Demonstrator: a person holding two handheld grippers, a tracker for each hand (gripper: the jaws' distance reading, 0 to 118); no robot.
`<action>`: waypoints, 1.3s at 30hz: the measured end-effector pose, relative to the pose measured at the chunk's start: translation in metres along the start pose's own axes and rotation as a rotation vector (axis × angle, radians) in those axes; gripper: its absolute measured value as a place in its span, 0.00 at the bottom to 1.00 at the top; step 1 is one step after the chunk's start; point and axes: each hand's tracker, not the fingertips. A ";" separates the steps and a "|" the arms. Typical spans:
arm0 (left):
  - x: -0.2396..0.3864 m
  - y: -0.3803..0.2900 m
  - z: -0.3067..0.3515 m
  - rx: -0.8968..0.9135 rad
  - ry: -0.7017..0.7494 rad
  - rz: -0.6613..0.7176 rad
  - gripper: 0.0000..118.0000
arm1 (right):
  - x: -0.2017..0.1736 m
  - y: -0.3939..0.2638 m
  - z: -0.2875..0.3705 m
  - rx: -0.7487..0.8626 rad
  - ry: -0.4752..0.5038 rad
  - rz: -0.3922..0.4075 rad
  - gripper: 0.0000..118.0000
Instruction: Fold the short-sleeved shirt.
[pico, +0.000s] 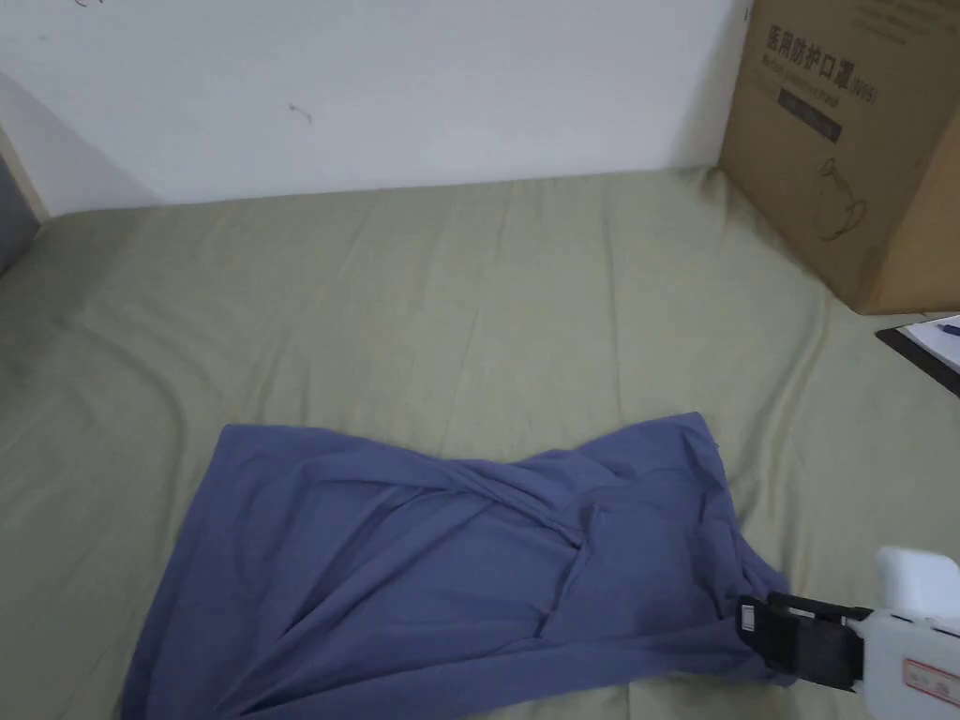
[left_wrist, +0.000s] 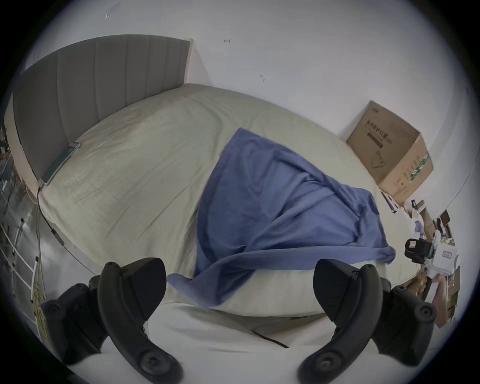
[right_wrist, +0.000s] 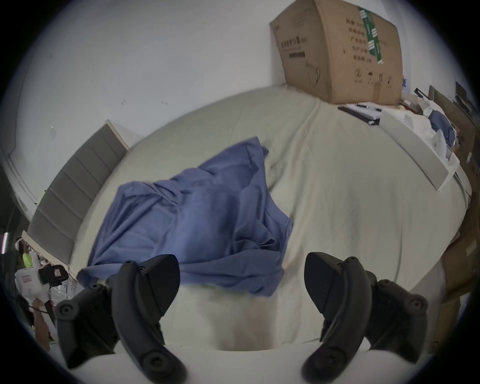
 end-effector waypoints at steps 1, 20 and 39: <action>0.003 -0.001 0.005 0.011 0.004 -0.015 0.96 | -0.003 -0.004 0.009 0.004 0.033 0.002 0.77; 0.001 -0.042 -0.001 0.002 0.103 -0.083 0.72 | -0.056 -0.047 0.014 -0.083 0.042 0.154 0.00; -0.004 -0.028 -0.062 -0.145 0.118 -0.081 0.01 | -0.033 -0.052 0.015 -0.124 0.065 0.047 0.00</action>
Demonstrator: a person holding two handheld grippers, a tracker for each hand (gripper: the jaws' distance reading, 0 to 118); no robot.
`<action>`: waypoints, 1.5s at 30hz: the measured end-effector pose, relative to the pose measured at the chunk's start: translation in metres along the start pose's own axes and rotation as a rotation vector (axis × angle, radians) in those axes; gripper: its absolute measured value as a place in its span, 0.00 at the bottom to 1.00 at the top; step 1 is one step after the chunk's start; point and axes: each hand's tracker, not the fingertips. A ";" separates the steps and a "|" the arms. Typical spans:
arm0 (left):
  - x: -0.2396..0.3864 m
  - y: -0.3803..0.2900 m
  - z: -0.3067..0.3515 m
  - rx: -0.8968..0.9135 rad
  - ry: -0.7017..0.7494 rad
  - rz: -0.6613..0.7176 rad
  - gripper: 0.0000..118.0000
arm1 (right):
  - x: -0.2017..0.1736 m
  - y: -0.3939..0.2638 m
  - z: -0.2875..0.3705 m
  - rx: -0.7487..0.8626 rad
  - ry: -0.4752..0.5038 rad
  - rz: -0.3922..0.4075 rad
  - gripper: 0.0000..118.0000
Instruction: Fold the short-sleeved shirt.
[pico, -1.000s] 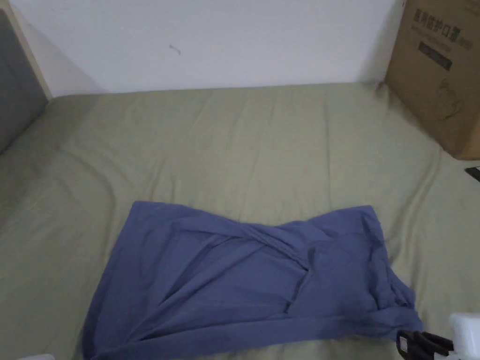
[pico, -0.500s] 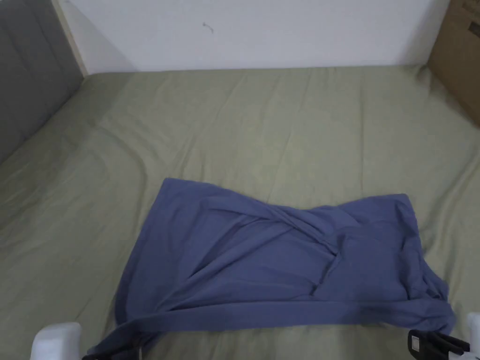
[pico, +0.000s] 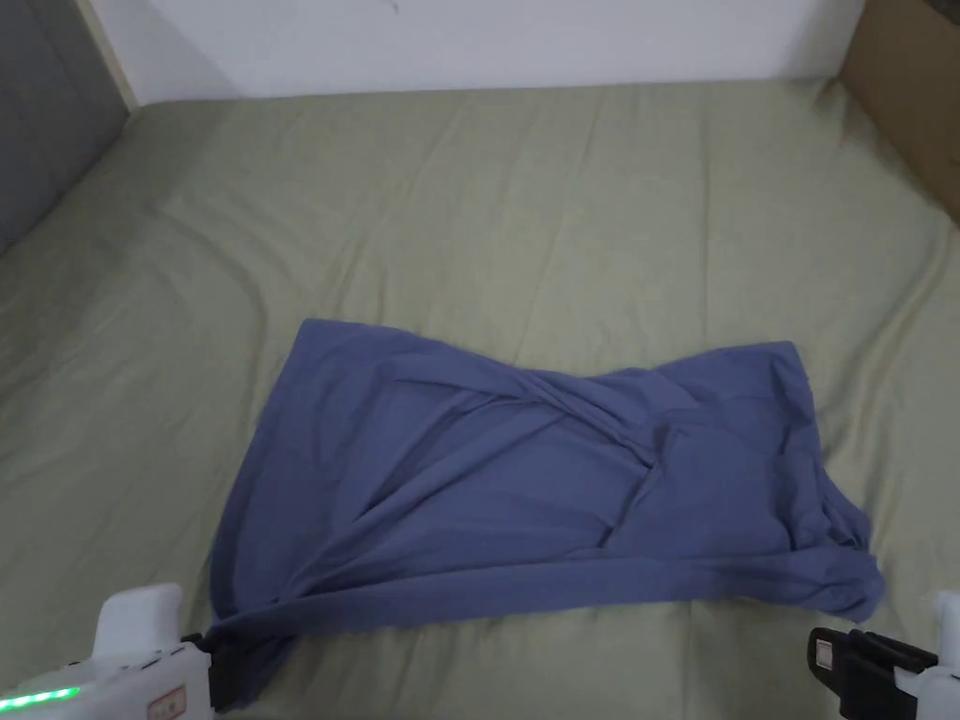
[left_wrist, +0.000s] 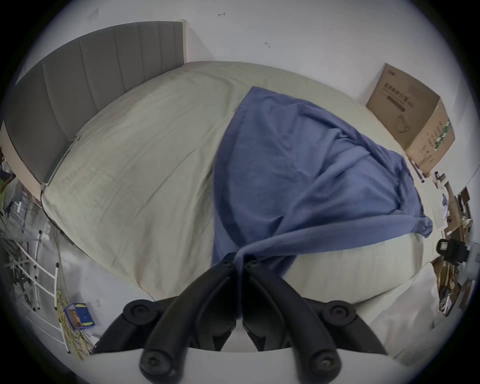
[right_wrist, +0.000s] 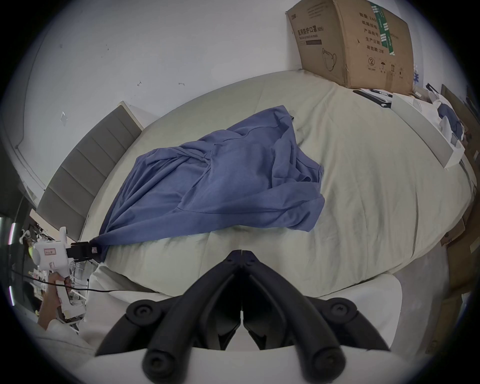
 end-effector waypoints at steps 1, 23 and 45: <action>-0.001 -0.002 0.004 0.003 0.017 -0.006 0.01 | 0.001 0.000 0.000 0.000 -0.002 0.001 0.00; 0.012 0.015 0.007 -0.035 0.065 -0.056 0.00 | 0.041 0.057 -0.055 -0.002 -0.178 0.210 0.64; 0.018 0.085 0.063 0.187 0.076 -0.158 0.00 | 0.026 0.118 0.006 0.153 -0.039 0.120 0.02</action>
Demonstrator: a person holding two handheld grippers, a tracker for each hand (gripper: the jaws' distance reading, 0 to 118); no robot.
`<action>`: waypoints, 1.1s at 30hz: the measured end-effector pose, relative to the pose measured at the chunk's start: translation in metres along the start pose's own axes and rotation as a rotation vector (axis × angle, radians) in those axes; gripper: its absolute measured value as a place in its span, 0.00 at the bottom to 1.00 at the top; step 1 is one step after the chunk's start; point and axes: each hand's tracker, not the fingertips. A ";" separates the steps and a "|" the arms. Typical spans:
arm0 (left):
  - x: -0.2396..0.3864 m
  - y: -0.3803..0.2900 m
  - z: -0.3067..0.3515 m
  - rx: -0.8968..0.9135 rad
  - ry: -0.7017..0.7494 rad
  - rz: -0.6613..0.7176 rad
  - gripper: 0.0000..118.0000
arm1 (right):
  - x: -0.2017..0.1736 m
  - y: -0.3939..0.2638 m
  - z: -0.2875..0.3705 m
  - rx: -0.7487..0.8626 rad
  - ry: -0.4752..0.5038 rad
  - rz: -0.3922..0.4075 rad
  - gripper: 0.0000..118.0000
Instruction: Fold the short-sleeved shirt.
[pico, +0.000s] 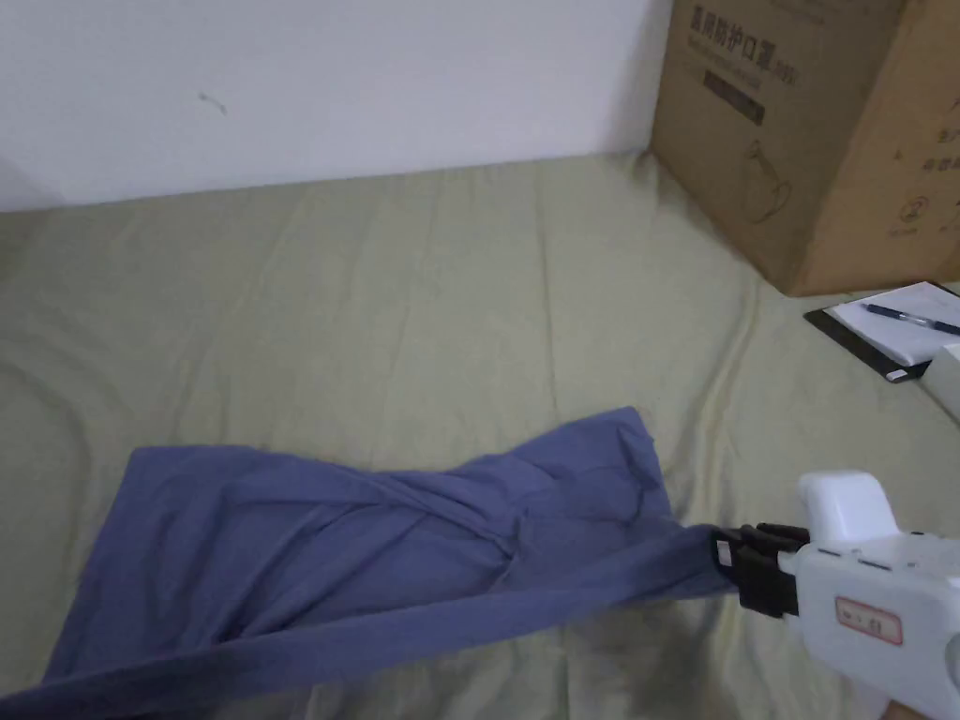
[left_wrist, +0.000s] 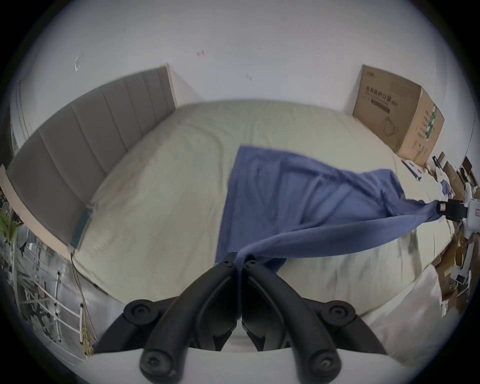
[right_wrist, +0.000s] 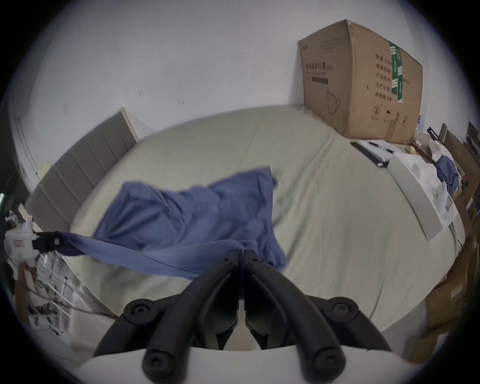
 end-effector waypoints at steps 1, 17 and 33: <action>-0.003 0.013 0.001 0.007 -0.020 0.002 0.00 | 0.001 0.014 0.004 0.019 0.015 -0.012 0.02; 0.018 0.266 0.009 0.315 -0.058 -0.113 0.00 | 0.009 0.267 -0.014 0.193 0.079 -0.072 0.02; 0.040 0.528 0.002 0.474 0.029 -0.151 0.00 | -0.062 0.519 0.003 0.400 -0.100 0.016 0.02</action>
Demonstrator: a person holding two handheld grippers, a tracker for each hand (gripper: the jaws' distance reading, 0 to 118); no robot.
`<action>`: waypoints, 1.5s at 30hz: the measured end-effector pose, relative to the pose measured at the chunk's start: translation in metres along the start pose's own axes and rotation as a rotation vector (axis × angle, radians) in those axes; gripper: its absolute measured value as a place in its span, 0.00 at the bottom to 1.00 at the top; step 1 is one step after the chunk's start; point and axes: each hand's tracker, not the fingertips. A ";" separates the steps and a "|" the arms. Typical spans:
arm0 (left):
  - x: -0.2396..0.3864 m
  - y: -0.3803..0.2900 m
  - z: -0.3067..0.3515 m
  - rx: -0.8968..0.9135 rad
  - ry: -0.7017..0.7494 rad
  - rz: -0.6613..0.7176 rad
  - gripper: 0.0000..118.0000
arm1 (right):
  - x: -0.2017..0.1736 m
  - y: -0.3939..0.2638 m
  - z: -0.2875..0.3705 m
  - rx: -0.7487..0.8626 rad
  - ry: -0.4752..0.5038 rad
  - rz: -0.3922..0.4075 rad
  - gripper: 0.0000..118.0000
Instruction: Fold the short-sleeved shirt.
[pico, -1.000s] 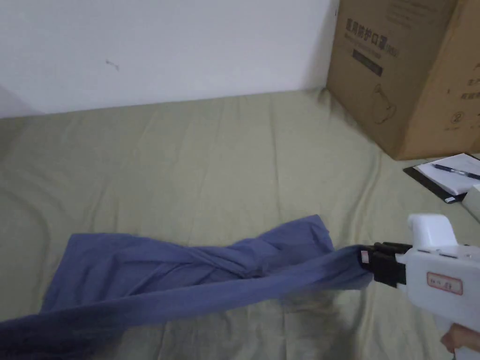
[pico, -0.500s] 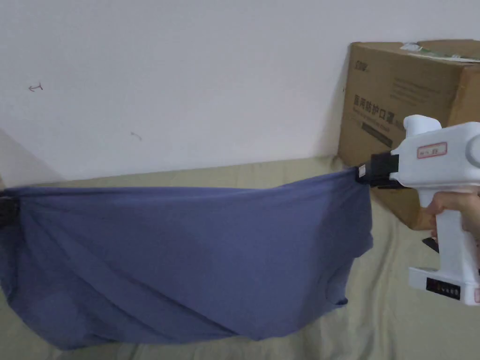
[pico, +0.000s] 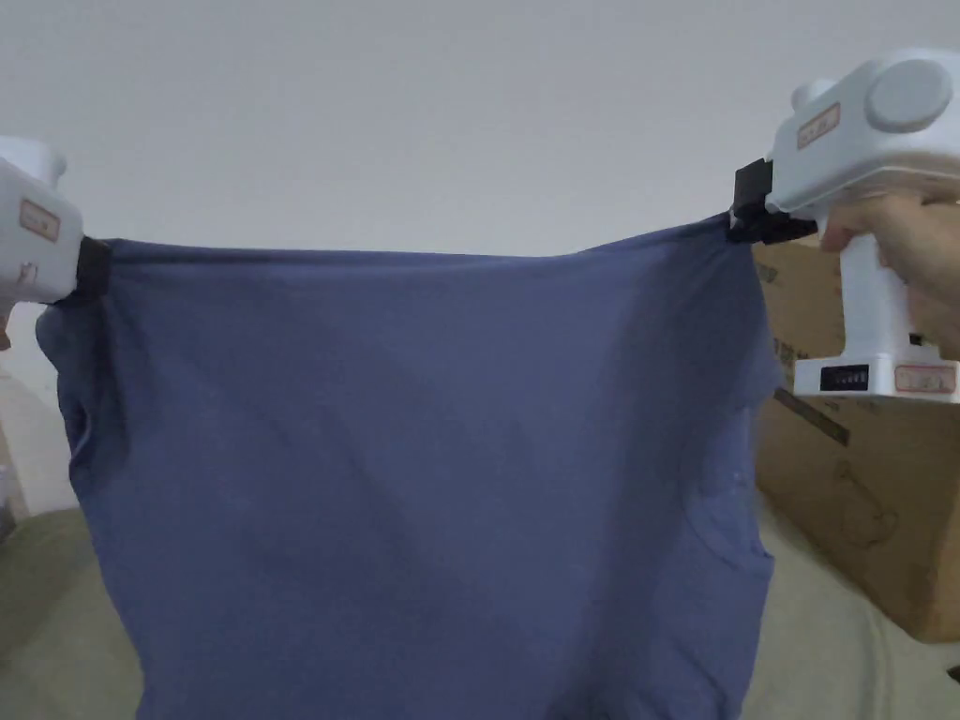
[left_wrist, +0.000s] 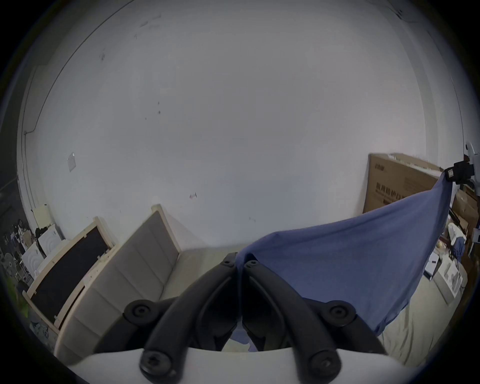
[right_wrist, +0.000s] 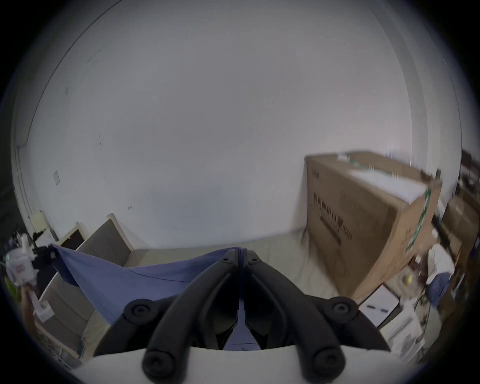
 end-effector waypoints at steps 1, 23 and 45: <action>-0.004 0.016 -0.005 -0.010 0.009 -0.007 0.00 | -0.003 0.016 -0.002 -0.007 0.011 -0.026 0.02; 0.011 0.088 -0.038 0.065 0.209 -0.106 0.00 | -0.043 0.104 -0.075 0.079 0.006 0.062 0.02; 0.087 -0.397 -0.250 -0.668 0.076 -0.033 0.00 | 0.014 -0.382 -0.305 -0.743 -0.051 -0.118 0.02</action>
